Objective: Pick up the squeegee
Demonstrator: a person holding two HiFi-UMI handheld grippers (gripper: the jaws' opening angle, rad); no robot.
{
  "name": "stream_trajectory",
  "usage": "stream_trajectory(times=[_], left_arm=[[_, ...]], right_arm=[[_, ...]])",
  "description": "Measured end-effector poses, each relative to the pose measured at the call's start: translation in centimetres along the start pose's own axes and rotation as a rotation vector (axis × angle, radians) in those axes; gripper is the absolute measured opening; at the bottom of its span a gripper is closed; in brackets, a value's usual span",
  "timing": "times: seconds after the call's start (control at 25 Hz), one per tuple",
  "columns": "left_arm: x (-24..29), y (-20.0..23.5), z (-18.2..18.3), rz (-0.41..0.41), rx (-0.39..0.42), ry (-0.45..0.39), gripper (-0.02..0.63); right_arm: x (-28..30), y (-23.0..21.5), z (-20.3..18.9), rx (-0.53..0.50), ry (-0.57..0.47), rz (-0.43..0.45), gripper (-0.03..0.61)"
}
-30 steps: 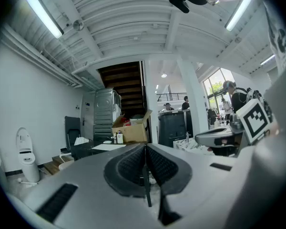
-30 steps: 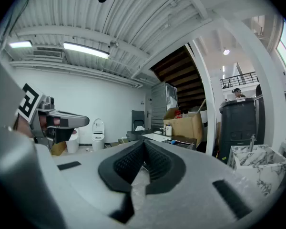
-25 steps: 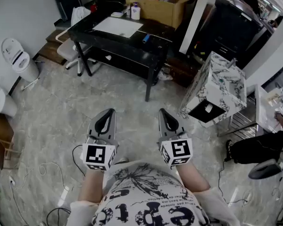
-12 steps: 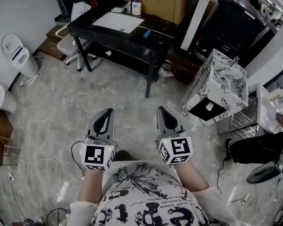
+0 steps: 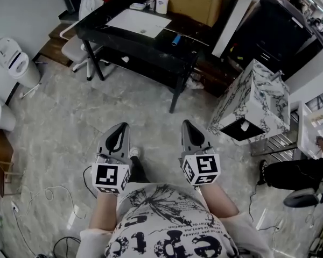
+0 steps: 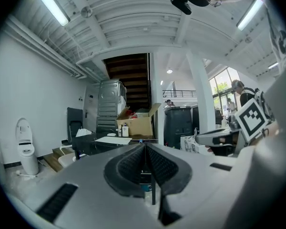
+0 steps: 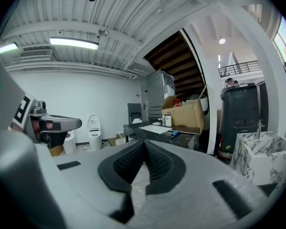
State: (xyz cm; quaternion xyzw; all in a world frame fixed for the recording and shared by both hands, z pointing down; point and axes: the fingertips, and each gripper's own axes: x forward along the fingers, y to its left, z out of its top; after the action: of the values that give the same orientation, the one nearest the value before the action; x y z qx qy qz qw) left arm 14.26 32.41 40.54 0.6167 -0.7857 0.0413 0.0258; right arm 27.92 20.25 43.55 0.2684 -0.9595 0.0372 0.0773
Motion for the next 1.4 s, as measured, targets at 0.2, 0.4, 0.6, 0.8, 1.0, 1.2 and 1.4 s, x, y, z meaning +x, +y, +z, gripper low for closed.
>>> stream_trajectory(times=[0.2, 0.4, 0.6, 0.8, 1.0, 1.2, 1.4], left_arm=[[6.9, 6.7, 1.3, -0.069, 0.000, -0.007, 0.012], [13.8, 13.7, 3.2, -0.141, 0.032, -0.022, 0.012], [19.1, 18.7, 3.7, -0.190, 0.043, -0.027, 0.012], [23.4, 21.2, 2.1, -0.218, 0.016, 0.006, 0.012], [28.4, 21.7, 1.0, -0.243, 0.012, 0.025, 0.012], [35.1, 21.9, 1.0, -0.265, 0.036, 0.031, 0.012], [43.4, 22.8, 2.4, -0.262, 0.041, 0.029, 0.012]], right_arm=[[8.0, -0.1, 1.9, 0.012, 0.003, -0.073, -0.008], [16.2, -0.1, 4.3, 0.027, -0.004, -0.170, -0.008], [22.2, -0.7, 5.3, 0.042, 0.006, -0.241, -0.008], [26.5, -2.0, 4.8, 0.046, 0.048, -0.275, -0.008], [30.8, -4.8, 3.9, 0.049, 0.075, -0.293, -0.008], [36.1, -9.9, 4.0, 0.073, 0.081, -0.320, -0.008], [42.1, -15.8, 5.1, 0.090, 0.096, -0.340, -0.008]])
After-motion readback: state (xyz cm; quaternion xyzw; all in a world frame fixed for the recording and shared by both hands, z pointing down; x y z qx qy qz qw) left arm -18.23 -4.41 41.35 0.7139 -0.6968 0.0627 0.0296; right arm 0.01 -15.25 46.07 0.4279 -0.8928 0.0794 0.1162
